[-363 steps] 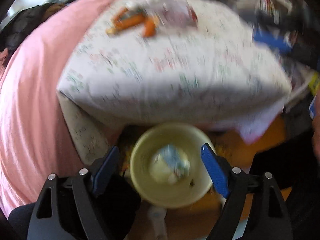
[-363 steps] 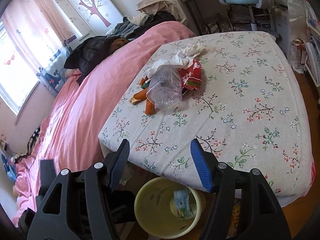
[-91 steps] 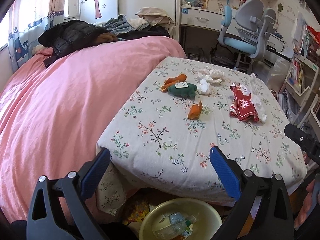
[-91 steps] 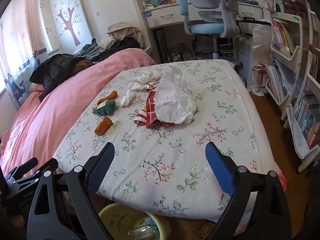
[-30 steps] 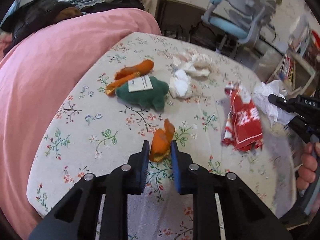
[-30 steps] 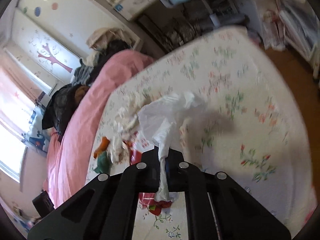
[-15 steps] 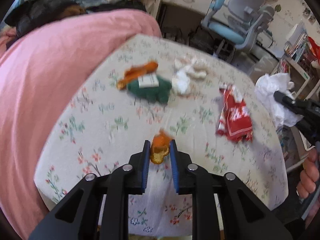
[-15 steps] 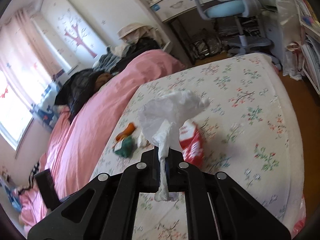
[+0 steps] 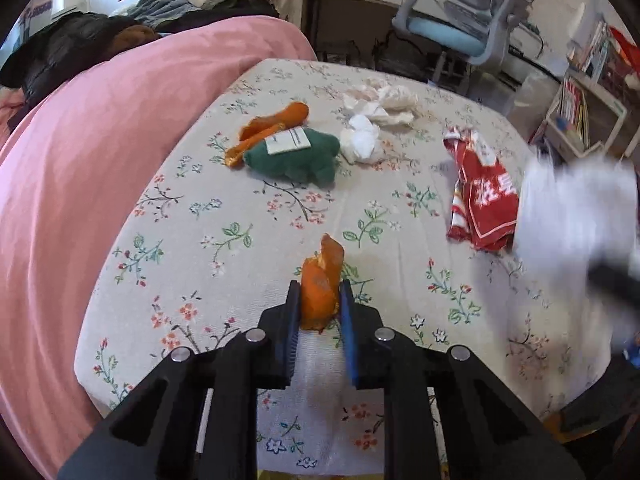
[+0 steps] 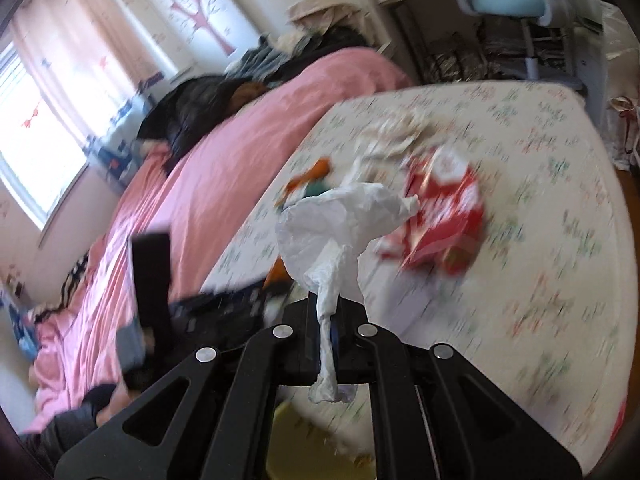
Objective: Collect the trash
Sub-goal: 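Carry both items over yellow bin and open both grippers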
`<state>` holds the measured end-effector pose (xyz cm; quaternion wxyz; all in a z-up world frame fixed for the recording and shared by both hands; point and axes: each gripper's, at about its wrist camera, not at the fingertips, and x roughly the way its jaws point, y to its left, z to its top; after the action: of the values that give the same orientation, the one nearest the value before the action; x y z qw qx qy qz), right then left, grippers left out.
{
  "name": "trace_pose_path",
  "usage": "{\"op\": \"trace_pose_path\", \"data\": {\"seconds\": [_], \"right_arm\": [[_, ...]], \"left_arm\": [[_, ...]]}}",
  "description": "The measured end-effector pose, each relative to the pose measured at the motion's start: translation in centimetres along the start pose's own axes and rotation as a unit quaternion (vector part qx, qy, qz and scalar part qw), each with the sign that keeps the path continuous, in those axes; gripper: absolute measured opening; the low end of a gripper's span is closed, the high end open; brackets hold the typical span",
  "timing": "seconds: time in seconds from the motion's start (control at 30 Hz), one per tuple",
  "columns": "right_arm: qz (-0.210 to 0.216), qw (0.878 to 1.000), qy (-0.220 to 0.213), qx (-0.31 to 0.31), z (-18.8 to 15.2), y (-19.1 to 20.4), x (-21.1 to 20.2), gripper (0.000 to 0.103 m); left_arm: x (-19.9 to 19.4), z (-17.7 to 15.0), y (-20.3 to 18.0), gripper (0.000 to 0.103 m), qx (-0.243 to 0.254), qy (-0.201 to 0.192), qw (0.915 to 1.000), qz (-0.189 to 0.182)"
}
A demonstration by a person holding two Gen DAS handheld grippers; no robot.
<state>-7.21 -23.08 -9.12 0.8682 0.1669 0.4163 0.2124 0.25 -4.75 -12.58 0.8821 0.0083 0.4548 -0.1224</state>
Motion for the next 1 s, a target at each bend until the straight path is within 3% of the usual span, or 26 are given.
{"op": "trace_pose_path", "data": {"seconds": [0.2,0.4,0.5,0.53,0.57,0.7,0.8,0.9,0.97,1.0], "right_arm": [[0.019,0.995,0.078,-0.060,-7.1,5.2,1.8,0.004],[0.023,0.974,0.202,-0.098,-14.1,8.4,6.0,0.005],[-0.001,0.969,0.225,-0.102,-15.2,8.2,7.0,0.026],[-0.013,0.971,0.220,-0.095,-15.0,7.9,6.9,0.037],[-0.017,0.973,0.214,-0.086,-14.8,7.5,6.7,0.040],[-0.028,0.981,0.185,-0.044,-13.4,5.7,5.5,0.041],[-0.043,0.990,0.134,-0.014,-12.4,4.2,3.5,0.041],[-0.074,0.996,0.053,-0.005,-10.5,3.2,1.2,0.041],[-0.090,0.996,0.003,0.008,-9.8,2.4,-0.3,0.055],[-0.097,0.995,-0.016,0.017,-9.6,2.0,-0.9,0.055]], "left_arm": [[-3.3,0.2,0.6,0.019,-0.011,-0.035,0.9993,-0.005],[-6.7,-1.1,1.2,0.019,-0.013,-0.057,0.9983,-0.007],[-8.1,-1.9,1.6,0.019,-0.012,-0.063,0.9980,-0.004],[-8.5,-2.3,1.8,0.019,-0.013,-0.063,0.9979,-0.002],[-8.8,-2.7,2.0,0.019,-0.013,-0.062,0.9980,-0.001],[-9.4,-3.9,1.9,0.019,-0.007,-0.057,0.9983,0.005],[-9.5,-5.2,1.4,0.019,-0.001,-0.042,0.9991,0.003],[-9.0,-7.3,0.6,0.019,0.008,-0.006,0.9999,0.002],[-8.1,-9.2,-0.1,0.019,0.012,0.040,0.9991,-0.005],[-7.6,-10.1,-0.2,0.020,0.012,0.063,0.9979,-0.009]]}}
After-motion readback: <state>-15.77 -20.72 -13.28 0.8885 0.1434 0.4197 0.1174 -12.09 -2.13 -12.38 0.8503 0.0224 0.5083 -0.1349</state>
